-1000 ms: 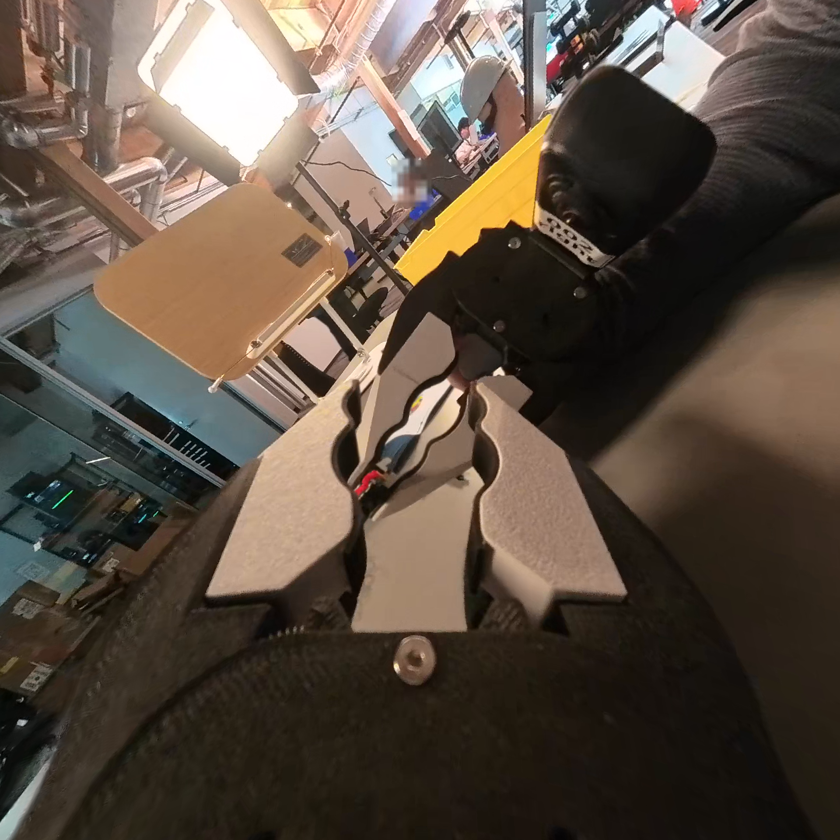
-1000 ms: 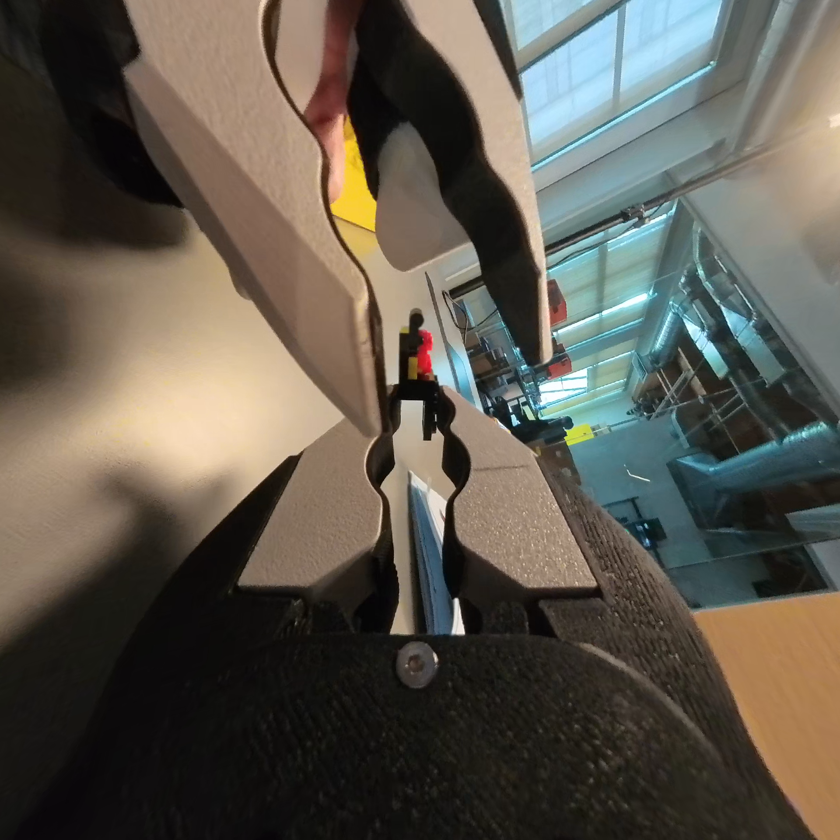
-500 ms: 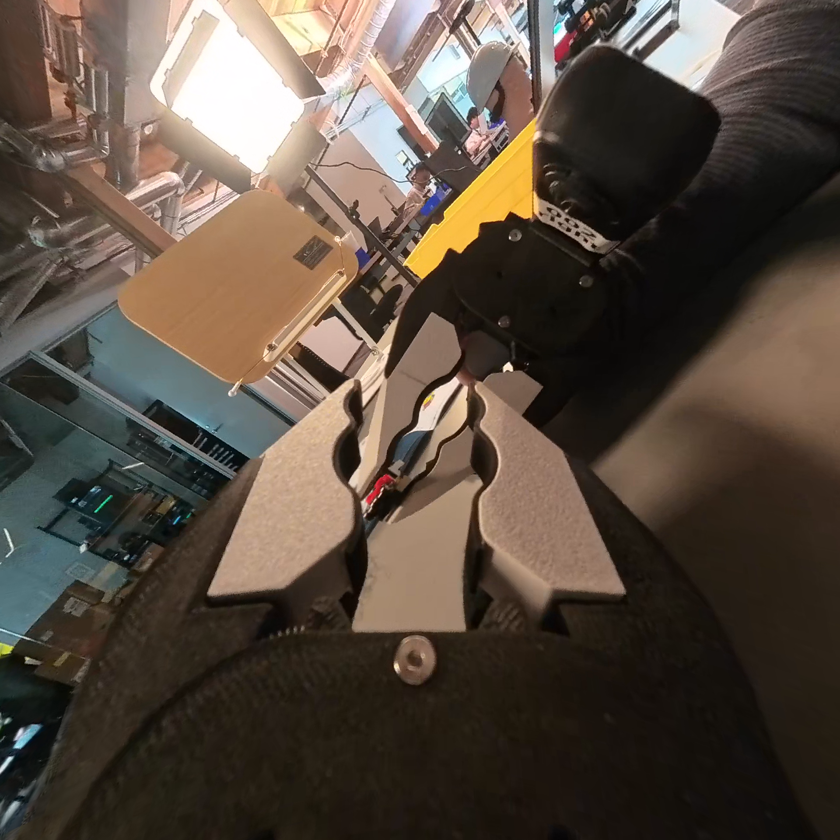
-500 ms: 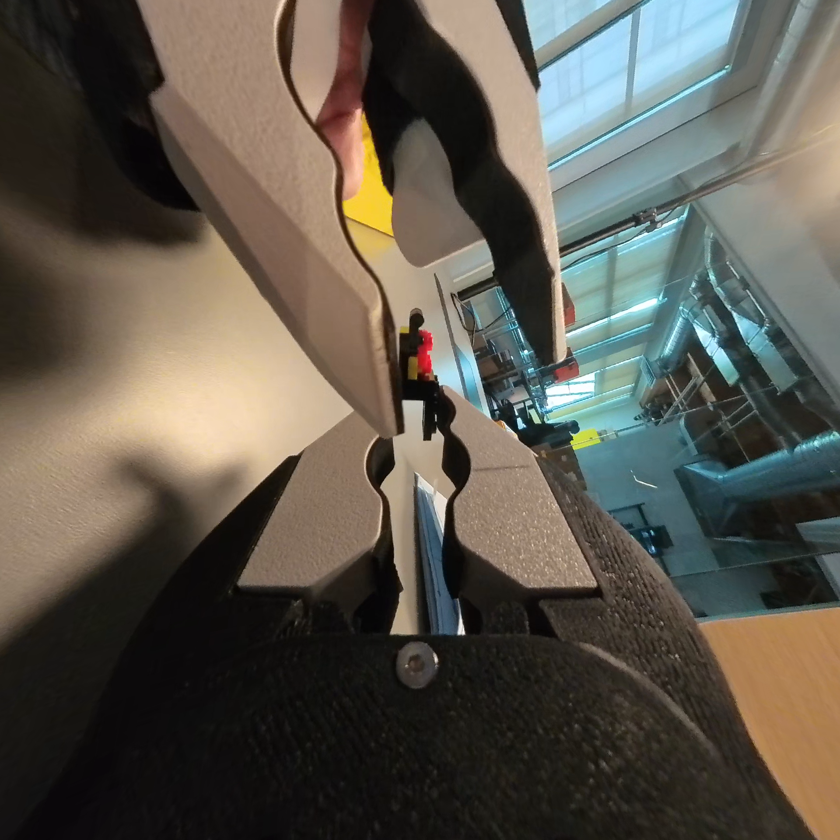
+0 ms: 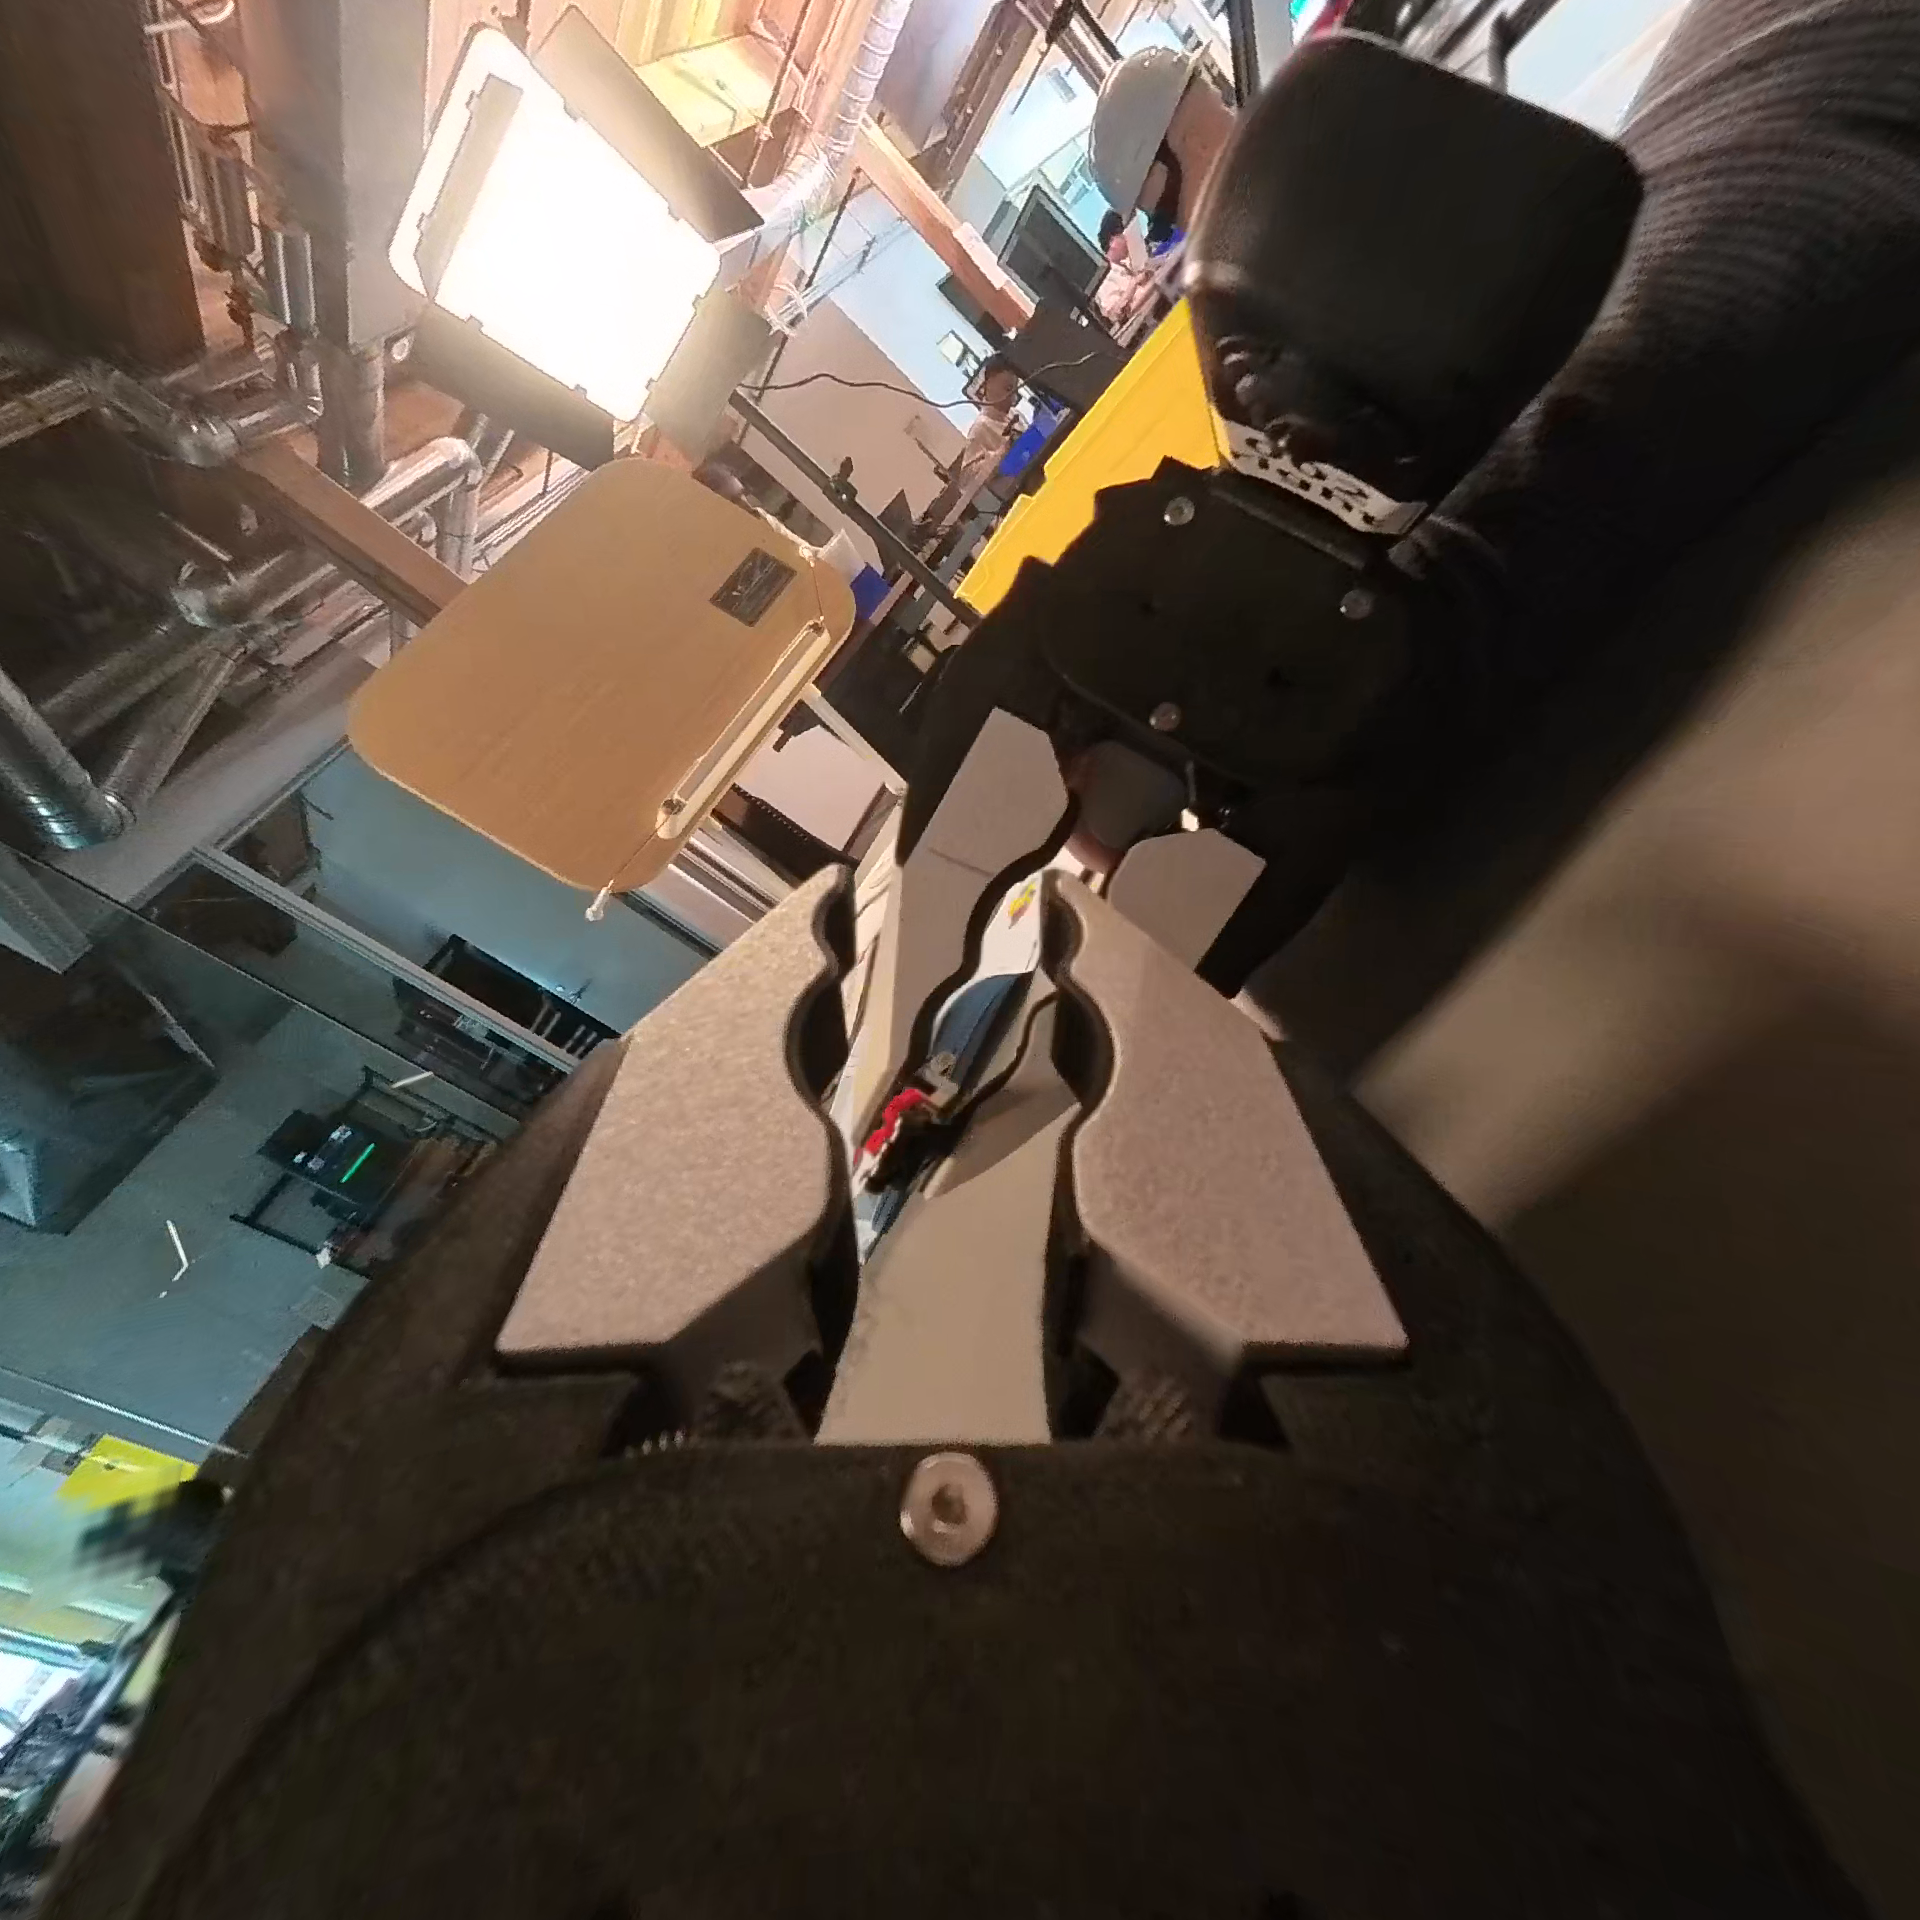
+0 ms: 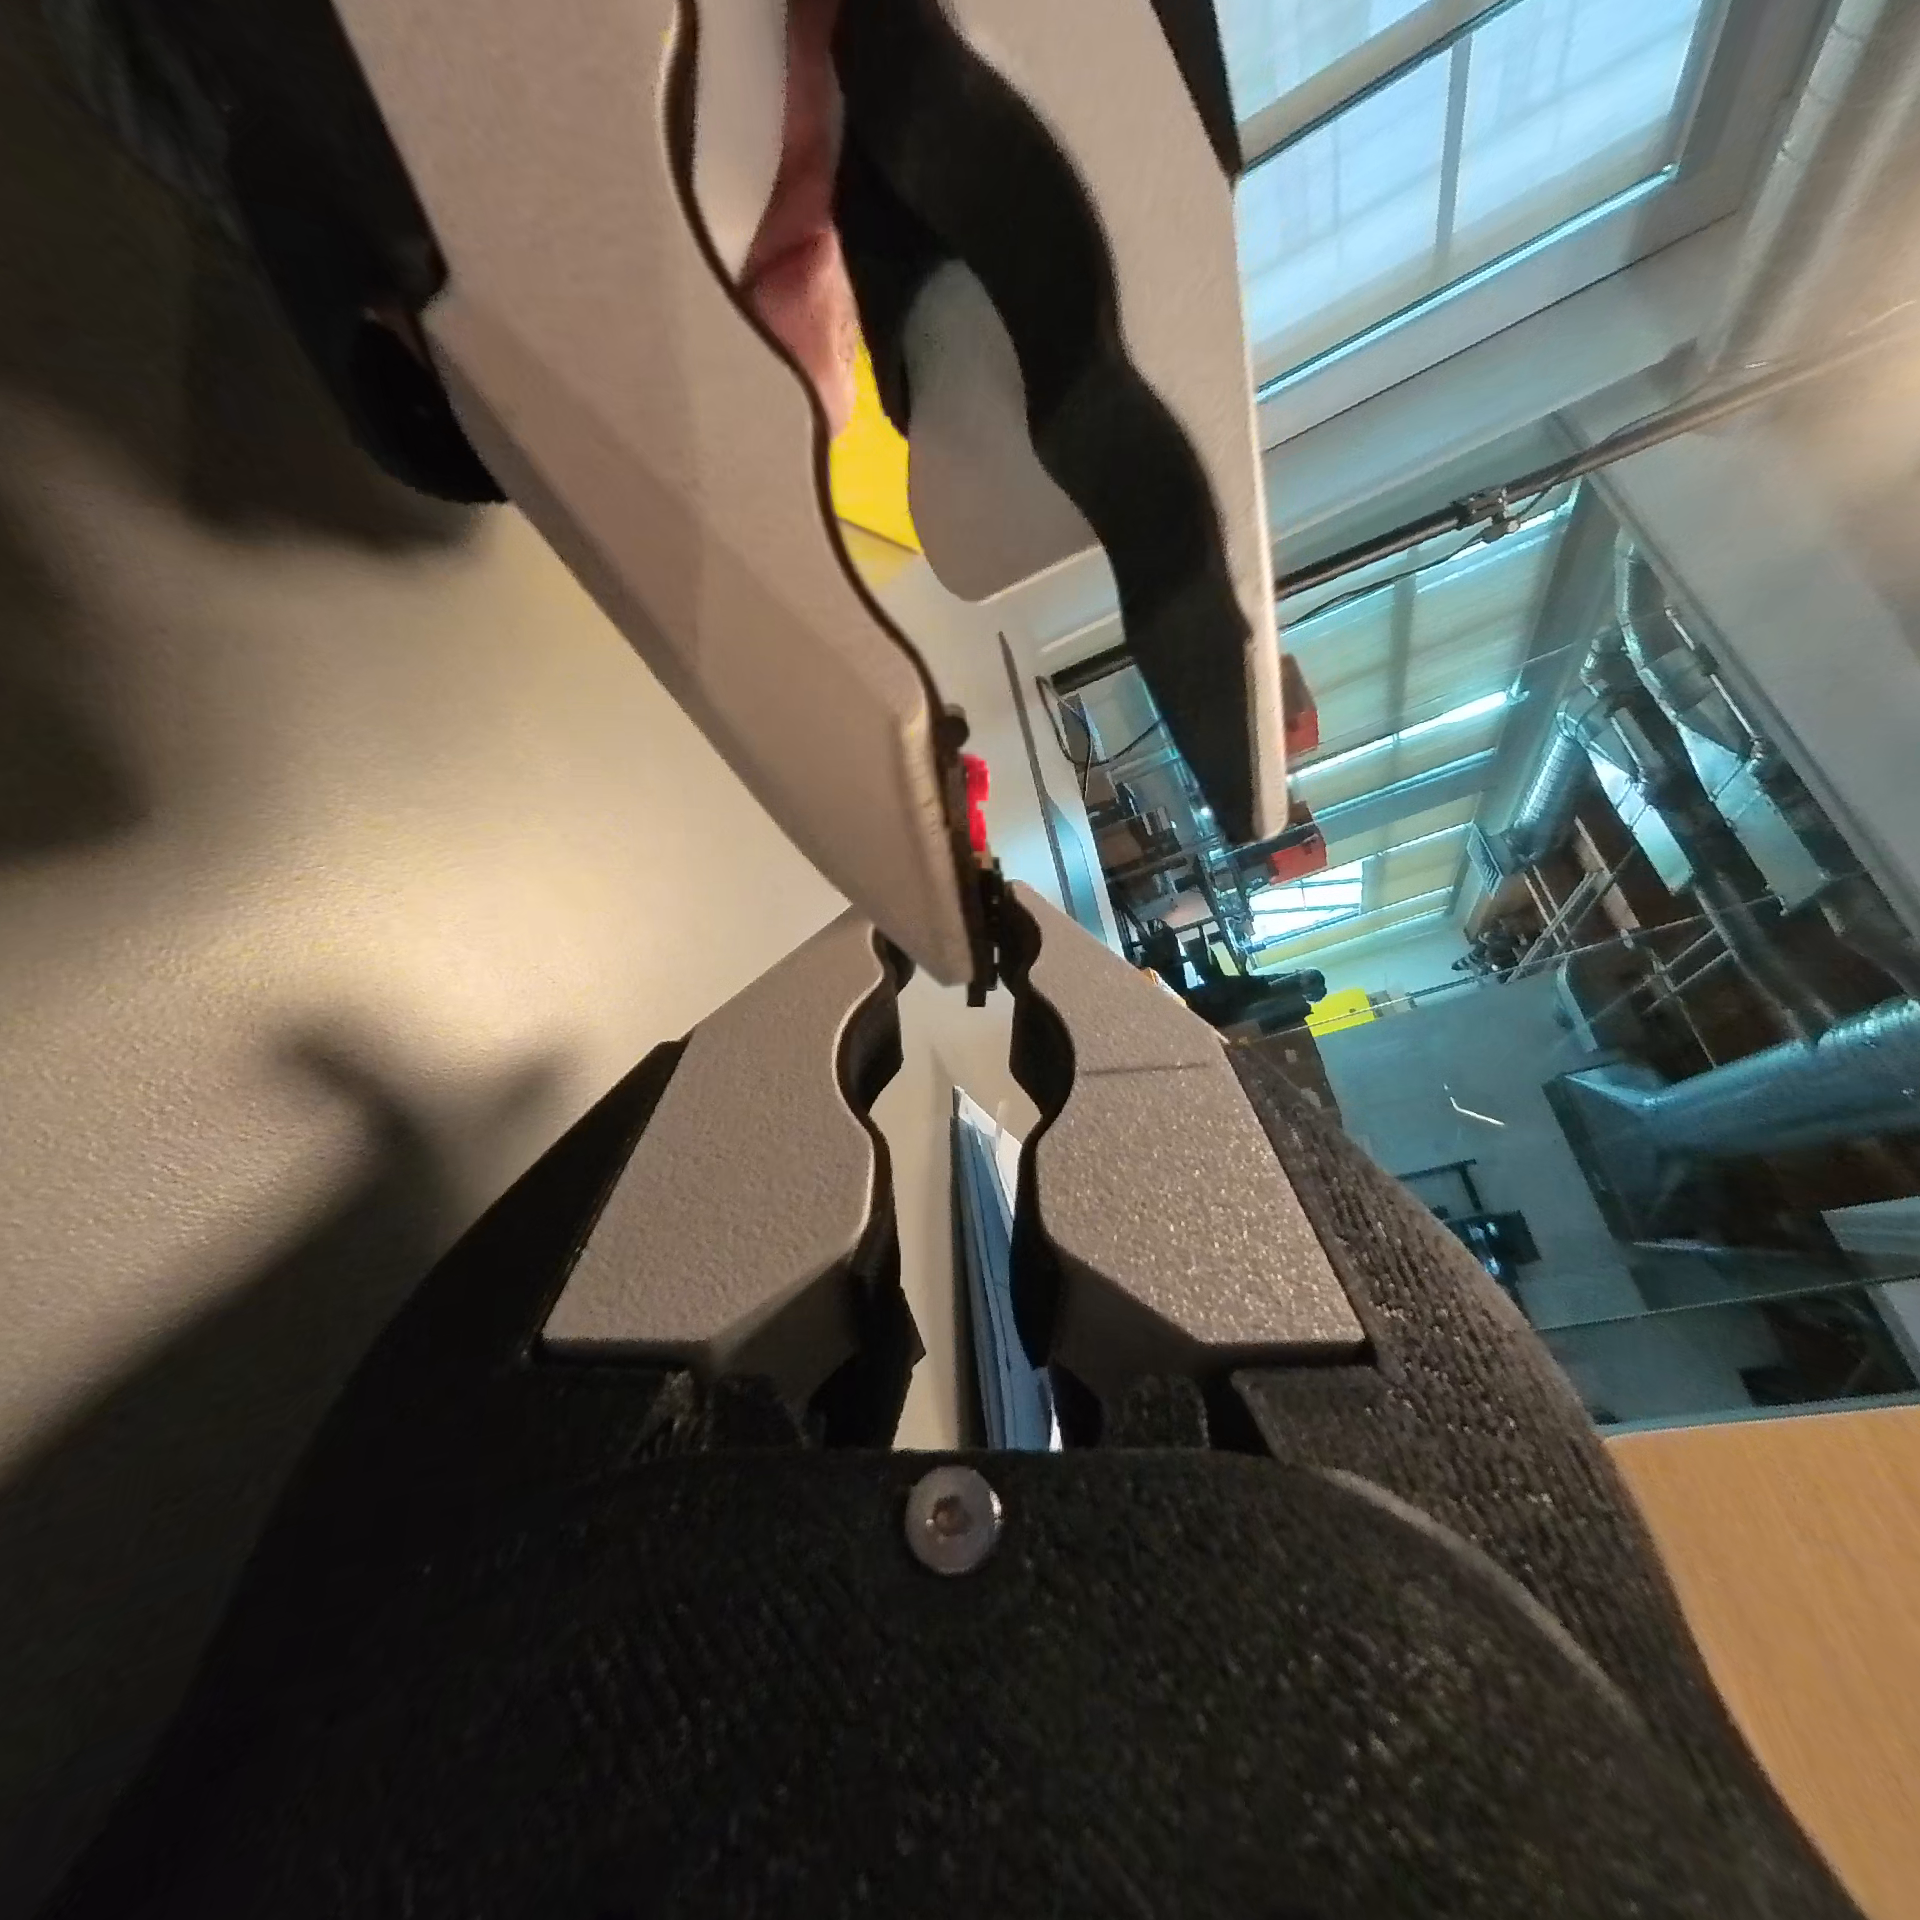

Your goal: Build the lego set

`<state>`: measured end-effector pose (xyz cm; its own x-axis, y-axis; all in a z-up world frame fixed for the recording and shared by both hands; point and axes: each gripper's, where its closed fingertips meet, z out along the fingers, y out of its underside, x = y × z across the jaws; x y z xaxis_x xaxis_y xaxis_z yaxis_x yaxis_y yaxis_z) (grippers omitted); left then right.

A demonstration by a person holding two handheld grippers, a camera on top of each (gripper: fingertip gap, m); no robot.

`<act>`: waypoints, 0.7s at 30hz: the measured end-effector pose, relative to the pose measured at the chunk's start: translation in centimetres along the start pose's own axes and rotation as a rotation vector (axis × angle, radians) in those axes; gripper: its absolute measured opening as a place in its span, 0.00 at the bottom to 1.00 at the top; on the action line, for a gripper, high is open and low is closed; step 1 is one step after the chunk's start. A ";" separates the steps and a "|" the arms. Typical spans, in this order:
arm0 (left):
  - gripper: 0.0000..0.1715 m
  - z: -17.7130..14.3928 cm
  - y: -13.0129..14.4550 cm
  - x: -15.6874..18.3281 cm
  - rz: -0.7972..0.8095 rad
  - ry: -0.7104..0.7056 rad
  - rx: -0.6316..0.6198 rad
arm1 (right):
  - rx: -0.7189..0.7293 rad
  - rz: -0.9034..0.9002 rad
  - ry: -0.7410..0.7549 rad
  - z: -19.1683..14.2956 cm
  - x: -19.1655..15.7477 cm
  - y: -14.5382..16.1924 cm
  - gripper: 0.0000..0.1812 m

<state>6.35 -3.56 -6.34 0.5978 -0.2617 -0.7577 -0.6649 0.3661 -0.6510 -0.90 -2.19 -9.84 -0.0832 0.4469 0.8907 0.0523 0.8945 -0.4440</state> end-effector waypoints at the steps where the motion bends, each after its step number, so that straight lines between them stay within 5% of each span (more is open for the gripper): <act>1: 0.20 0.0 0.0 0.1 0.007 0.003 -0.001 | 0.000 0.001 -0.001 0.0 0.0 0.0 0.07; 21: 0.16 0.0 -0.2 0.4 0.008 0.023 0.017 | 0.001 0.002 -0.010 0.0 -0.1 0.1 0.07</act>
<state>6.75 -3.79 -6.51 0.5818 -0.2794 -0.7638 -0.6616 0.3836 -0.6443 -0.92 -2.19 -9.99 -0.0935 0.4484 0.8889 0.0513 0.8938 -0.4454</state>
